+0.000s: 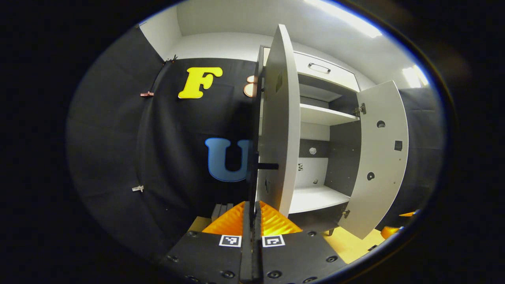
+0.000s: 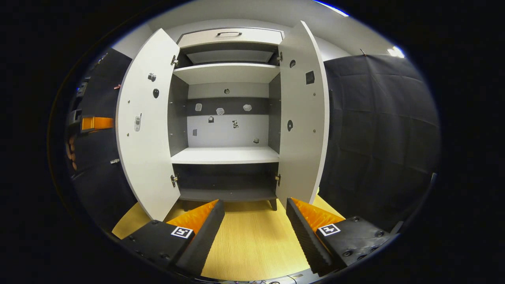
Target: Open the right door of the double-door shoe cabinet with the right hand, and open the left door with the left hand.
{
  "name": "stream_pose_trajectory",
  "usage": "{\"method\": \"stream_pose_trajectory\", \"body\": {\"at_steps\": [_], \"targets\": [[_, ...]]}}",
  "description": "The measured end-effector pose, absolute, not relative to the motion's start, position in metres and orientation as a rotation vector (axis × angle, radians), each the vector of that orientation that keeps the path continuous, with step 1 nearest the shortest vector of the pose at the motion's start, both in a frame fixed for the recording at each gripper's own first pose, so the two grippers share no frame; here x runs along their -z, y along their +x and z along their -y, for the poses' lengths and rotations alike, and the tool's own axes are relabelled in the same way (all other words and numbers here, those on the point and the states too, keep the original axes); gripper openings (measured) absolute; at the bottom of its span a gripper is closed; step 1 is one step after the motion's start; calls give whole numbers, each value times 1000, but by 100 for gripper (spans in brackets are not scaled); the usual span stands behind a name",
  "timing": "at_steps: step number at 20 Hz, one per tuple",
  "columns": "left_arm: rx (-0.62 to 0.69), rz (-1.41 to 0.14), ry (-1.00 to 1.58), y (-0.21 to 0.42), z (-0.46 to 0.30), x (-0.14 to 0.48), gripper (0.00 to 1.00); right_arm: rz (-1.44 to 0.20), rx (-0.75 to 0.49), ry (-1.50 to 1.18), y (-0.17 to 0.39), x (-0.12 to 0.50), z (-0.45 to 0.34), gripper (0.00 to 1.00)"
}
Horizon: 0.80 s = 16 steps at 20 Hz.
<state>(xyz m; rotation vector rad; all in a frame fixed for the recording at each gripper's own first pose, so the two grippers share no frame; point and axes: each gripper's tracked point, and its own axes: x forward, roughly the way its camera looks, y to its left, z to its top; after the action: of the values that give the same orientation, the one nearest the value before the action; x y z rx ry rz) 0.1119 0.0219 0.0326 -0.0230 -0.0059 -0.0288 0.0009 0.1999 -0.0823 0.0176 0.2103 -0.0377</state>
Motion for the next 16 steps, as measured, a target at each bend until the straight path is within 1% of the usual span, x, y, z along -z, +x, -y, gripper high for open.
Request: {"method": "stream_pose_trajectory", "body": {"at_steps": [3, 4, 5, 7, 9, 10, 13, 14, 15, 16], "targets": [[-8, 17, -7, 94, -6, -27, 5, -185, 38, 26, 13, 68, -189, 99], [-9, 12, -1, 87, 3, -22, 7, -177, 38, 25, 17, 63, -184, 99], [-16, 5, 0, 81, 11, -17, 5, -171, 35, 26, 21, 59, -179, 99], [-11, 3, 0, 73, 34, -5, 8, -164, 21, 27, 30, 52, -170, 99], [15, -5, -11, 72, 63, 7, 17, -166, 2, 21, 40, 50, -162, 99], [34, -6, -14, 74, 77, 14, 35, -171, -7, 15, 46, 51, -158, 99], [11, -63, -47, 83, 103, 40, 75, -173, -53, 4, 59, 49, -150, 99], [-7, -65, -61, 87, 110, 42, 86, -170, -71, -3, 63, 50, -146, 99], [-27, -57, -70, 91, 116, 41, 85, -171, -87, -13, 67, 52, -143, 99], [-39, -43, -70, 93, 123, 40, 95, -176, -102, -20, 69, 57, -140, 99]]}}
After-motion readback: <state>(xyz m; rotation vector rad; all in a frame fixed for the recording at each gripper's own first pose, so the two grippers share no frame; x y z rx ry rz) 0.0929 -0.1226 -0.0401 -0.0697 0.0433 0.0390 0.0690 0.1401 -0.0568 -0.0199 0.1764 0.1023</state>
